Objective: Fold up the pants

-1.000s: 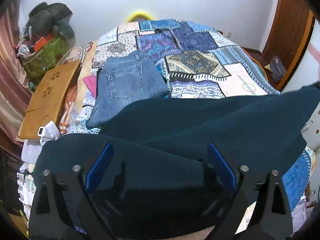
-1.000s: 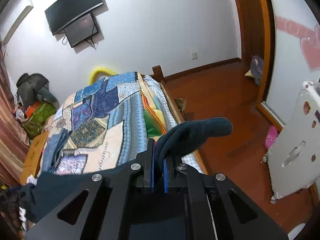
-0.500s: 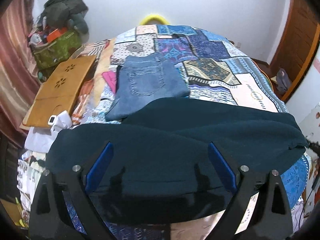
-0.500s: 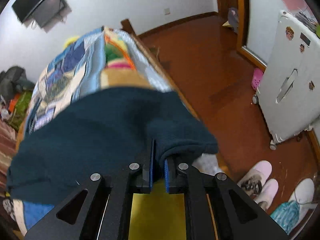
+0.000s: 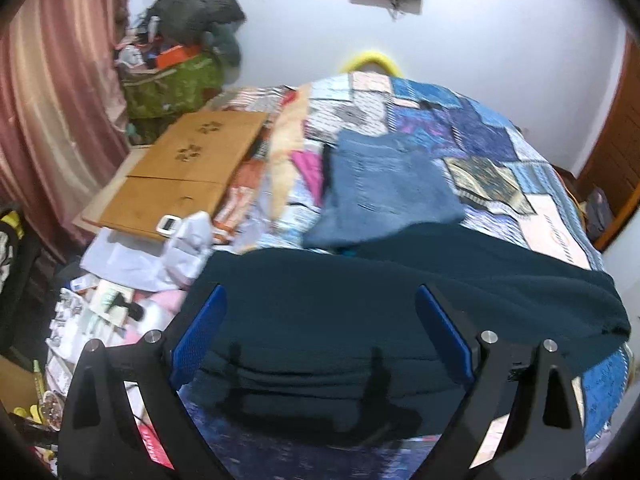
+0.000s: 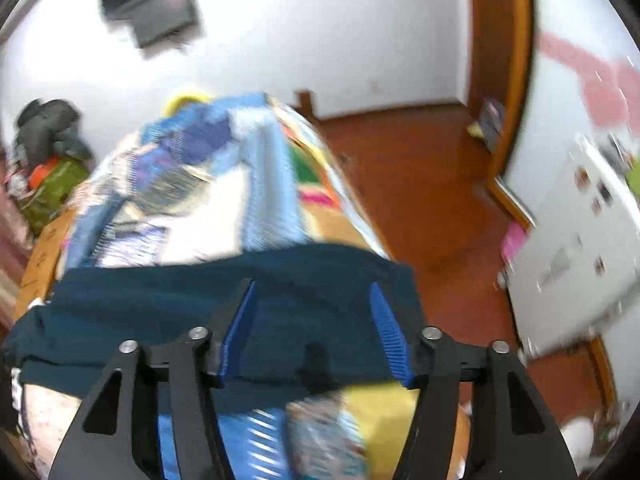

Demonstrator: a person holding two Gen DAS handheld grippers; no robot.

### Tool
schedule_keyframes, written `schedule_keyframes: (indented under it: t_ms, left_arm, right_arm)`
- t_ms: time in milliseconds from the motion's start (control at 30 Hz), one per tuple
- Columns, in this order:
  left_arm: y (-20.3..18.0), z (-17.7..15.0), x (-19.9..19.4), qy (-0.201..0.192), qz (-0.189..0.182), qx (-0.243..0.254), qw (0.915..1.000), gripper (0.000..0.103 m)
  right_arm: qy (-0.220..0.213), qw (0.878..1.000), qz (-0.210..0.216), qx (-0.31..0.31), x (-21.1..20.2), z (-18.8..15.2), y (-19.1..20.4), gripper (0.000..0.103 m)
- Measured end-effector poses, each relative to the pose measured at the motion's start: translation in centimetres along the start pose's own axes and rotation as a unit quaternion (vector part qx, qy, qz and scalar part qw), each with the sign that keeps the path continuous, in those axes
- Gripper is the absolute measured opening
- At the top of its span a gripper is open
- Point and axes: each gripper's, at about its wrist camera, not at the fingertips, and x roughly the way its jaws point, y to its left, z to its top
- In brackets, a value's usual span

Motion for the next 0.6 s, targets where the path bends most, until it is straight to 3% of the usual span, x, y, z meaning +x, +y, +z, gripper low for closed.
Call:
schedule_keyframes:
  t_ms: [133, 267, 367, 600]
  left_arm:
    - [3.8, 0.9, 0.3, -0.011, 0.019, -0.027, 0.9994, 0.101]
    - [7.6, 1.3, 1.9, 0.002, 0.011, -0.063, 0.9979, 0.101]
    - [9.9, 1.2, 4.2, 0.028, 0.006, -0.083, 0.9961, 0.101]
    - [13.2, 0.6, 11.2, 0.114, -0.024, -0.108, 0.9872, 0.101]
  right_arm:
    - [-0.013, 0.997, 0.053, -0.056, 0.9, 2.4, 6.2, 0.063]
    - [-0.004, 0.988, 0.113, -0.104, 3.1, 3.4, 12.5, 0.063]
    - [0.017, 0.977, 0.162, -0.139, 5.4, 3.5, 17.7, 0.063]
    - [0.059, 0.947, 0.218, -0.228, 10.6, 2.7, 27.4, 0.063]
